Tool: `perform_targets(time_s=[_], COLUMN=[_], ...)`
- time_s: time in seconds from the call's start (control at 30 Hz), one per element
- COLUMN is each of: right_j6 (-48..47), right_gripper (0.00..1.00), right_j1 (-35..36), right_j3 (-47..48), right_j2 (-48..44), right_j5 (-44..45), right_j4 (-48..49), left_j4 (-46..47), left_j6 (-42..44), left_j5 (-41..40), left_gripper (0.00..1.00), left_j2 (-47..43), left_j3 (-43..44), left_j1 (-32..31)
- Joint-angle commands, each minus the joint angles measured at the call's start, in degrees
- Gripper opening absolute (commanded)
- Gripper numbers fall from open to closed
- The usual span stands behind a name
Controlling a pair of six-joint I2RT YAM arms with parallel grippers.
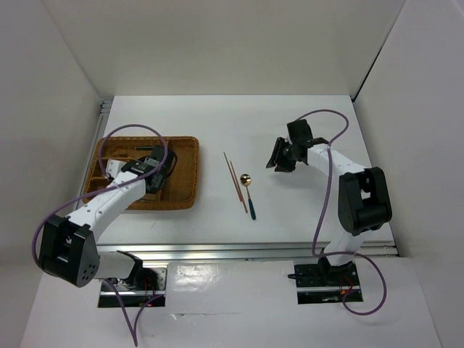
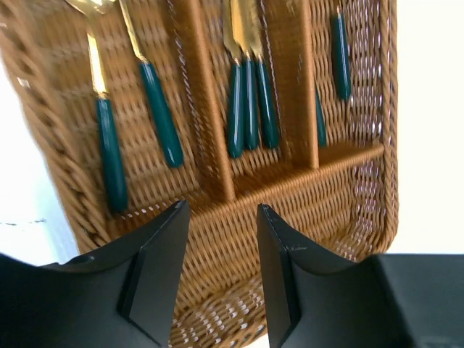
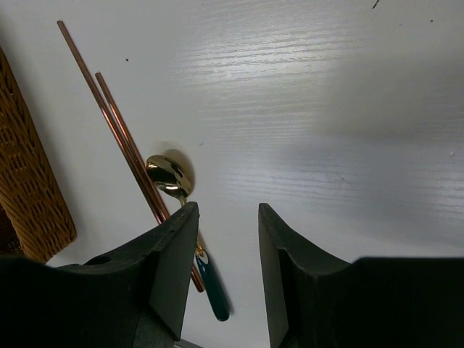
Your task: Sort the eating utensils into containers
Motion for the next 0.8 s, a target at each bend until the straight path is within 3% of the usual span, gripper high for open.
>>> perform_targets(time_s=[0.0, 0.1, 0.17, 0.23, 0.37, 0.43, 0.57, 0.77], right_j6=[-1.78, -2.49, -4.06, -4.59, -4.6, -4.07, -3.37, -1.7], right_gripper=[0.46, 0.46, 0.46, 0.46, 0.46, 0.46, 0.46, 0.46], right_j1=[-0.4, -0.4, -0.4, 1.52, 4.08, 4.78, 4.78, 7.93], right_j3=[2.58, 2.58, 2.58, 2.58, 1.88, 1.35, 0.57, -3.84], right_j2=[0.24, -0.37, -0.37, -0.37, -0.37, -0.37, -1.68, -5.47], right_j5=[-1.1, -2.33, -3.56, -3.57, -0.15, 1.17, 1.89, 2.58], right_j4=[1.71, 2.23, 2.76, 2.24, 0.92, 0.39, -1.37, 0.74], left_j4=[8.46, 16.16, 23.28, 34.33, 35.8, 35.28, 33.96, 32.55], left_j6=[9.41, 20.67, 36.37, 53.55, 65.57, 68.41, 72.03, 70.62], left_j5=[4.95, 8.19, 11.88, 23.37, 42.28, 47.29, 49.61, 49.88], left_gripper=[0.56, 0.56, 0.57, 0.57, 0.53, 0.53, 0.53, 0.53], left_j2=[0.15, 0.15, 0.15, 2.16, 9.78, 12.88, 18.42, 21.15], left_j3=[-1.06, 0.17, 0.17, 0.7, 9.72, 12.64, 17.04, 16.88], left_j1=[0.56, 1.09, 1.09, 1.61, 0.92, -1.7, -7.43, -8.67])
